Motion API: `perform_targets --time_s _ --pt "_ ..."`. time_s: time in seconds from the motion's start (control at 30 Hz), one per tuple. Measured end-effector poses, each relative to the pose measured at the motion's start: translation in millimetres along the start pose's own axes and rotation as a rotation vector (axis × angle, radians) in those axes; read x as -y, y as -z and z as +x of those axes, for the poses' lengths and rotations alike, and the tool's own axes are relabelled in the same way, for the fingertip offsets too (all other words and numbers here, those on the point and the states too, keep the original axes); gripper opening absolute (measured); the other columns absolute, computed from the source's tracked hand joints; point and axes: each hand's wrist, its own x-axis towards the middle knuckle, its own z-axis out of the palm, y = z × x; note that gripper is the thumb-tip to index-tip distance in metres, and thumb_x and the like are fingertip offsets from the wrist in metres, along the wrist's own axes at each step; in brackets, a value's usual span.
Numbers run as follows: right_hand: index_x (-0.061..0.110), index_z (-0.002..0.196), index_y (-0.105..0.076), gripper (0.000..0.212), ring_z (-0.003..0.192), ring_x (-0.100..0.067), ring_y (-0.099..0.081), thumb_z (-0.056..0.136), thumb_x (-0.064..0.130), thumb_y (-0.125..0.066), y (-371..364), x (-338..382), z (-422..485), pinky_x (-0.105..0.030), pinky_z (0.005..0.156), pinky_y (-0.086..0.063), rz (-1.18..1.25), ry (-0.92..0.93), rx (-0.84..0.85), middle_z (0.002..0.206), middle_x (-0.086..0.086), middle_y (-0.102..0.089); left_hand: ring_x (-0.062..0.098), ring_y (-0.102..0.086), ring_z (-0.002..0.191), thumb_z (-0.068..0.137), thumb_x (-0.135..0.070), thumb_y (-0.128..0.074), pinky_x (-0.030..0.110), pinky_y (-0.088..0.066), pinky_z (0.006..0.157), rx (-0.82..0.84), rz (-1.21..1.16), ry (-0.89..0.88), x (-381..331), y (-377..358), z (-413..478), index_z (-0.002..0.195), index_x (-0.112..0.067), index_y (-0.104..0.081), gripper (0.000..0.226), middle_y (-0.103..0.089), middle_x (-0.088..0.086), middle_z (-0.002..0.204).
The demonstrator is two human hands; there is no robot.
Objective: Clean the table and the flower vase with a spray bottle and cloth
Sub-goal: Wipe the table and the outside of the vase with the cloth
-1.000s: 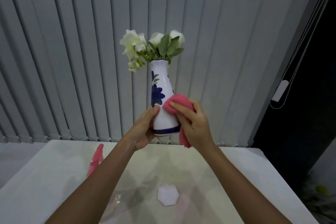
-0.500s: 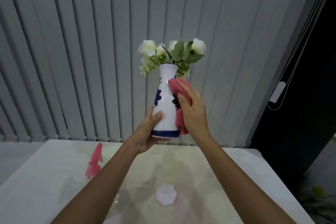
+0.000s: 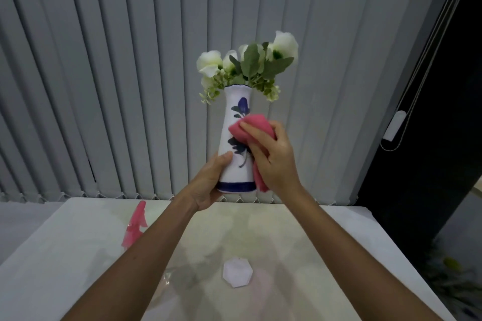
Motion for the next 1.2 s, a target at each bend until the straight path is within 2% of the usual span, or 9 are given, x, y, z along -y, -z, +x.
perform_targets --time_s 0.1,0.3,0.43,0.63,0.73,0.8,0.93,1.07,1.2 --pt "0.02 0.127 -0.059 0.033 0.103 -0.01 -0.05 0.097 0.014 -0.05 -1 7 35 -0.006 0.09 -0.042 0.029 -0.082 -0.036 0.118 -0.003 -0.048 0.019 -0.07 0.091 0.039 -0.06 -0.087 0.032 -0.058 0.067 0.051 0.037 0.002 4 0 0 0.13 -0.015 -0.051 0.108 -0.073 0.003 0.104" --pt "0.034 0.13 -0.055 0.034 0.104 0.006 -0.054 0.098 0.023 -0.047 -3 10 28 -0.007 0.091 -0.042 0.243 -0.338 -0.099 0.116 0.007 -0.055 0.022 -0.069 0.093 0.039 -0.061 -0.087 0.033 -0.058 0.067 -0.012 0.015 -0.042 6 2 0 0.133 -0.011 -0.05 0.113 -0.071 0.007 0.108" --pt "0.03 0.131 -0.054 0.036 0.103 0.013 -0.052 0.098 0.018 -0.049 -8 6 -18 -0.004 0.085 -0.041 0.206 -0.307 -0.009 0.118 0.007 -0.052 0.018 -0.071 0.083 0.032 -0.063 -0.087 0.033 -0.059 0.067 -0.1 -0.096 -0.092 4 8 2 0.123 -0.013 -0.054 0.109 -0.072 0.006 0.101" --pt "0.034 0.129 -0.052 0.036 0.107 0.009 -0.044 0.095 0.027 -0.048 -7 -9 -74 -0.007 0.091 -0.039 0.007 -0.002 0.08 0.116 0.003 -0.045 0.016 -0.072 0.087 0.055 -0.06 -0.079 0.033 -0.059 0.067 -0.049 -0.151 -0.088 0 17 -2 0.117 -0.019 -0.06 0.077 -0.075 0.003 0.101" --pt "0.028 0.126 -0.056 0.034 0.1 0.005 -0.046 0.094 0.022 -0.048 -8 -6 -60 -0.006 0.089 -0.039 -0.001 0.007 0.038 0.113 0.002 -0.046 0.014 -0.072 0.083 0.085 -0.048 -0.056 0.031 -0.06 0.071 -0.027 -0.098 -0.024 3 15 -4 0.111 -0.019 -0.062 0.039 -0.075 0.0 0.096" --pt "0.023 0.125 -0.06 0.033 0.097 0.009 -0.046 0.093 0.017 -0.05 -9 0 -39 -0.004 0.086 -0.039 0.021 -0.04 -0.03 0.11 0.001 -0.047 0.013 -0.072 0.081 0.093 -0.038 -0.044 0.03 -0.06 0.07 -0.019 -0.066 0.018 0 12 -4 0.108 -0.019 -0.063 0.031 -0.076 -0.003 0.092" --pt "0.021 0.127 -0.059 0.033 0.097 0.007 -0.05 0.096 0.011 -0.051 -5 15 13 -0.001 0.081 -0.04 0.105 -0.172 -0.11 0.114 -0.004 -0.051 0.021 -0.066 0.101 0.091 -0.048 -0.045 0.04 -0.056 0.081 -0.027 -0.073 0.024 -3 5 -3 0.136 -0.021 -0.047 0.053 -0.066 0.006 0.122" --pt "0.027 0.129 -0.057 0.033 0.1 0.005 -0.052 0.097 0.022 -0.049 -4 18 49 -0.002 0.083 -0.04 0.151 -0.275 -0.134 0.119 0.0 -0.053 0.023 -0.068 0.099 0.05 -0.062 -0.081 0.04 -0.058 0.073 0.044 -0.066 -0.009 9 4 -2 0.137 -0.025 -0.043 0.102 -0.065 0.008 0.12" --pt "0.036 0.131 -0.054 0.035 0.103 0.002 -0.055 0.097 0.027 -0.048 -2 12 34 -0.013 0.09 -0.044 0.182 -0.36 -0.096 0.12 0.003 -0.055 0.024 -0.066 0.104 0.051 -0.042 -0.087 0.041 -0.057 0.079 0.063 -0.099 -0.065 10 5 0 0.136 -0.031 -0.044 0.095 -0.062 0.007 0.127"
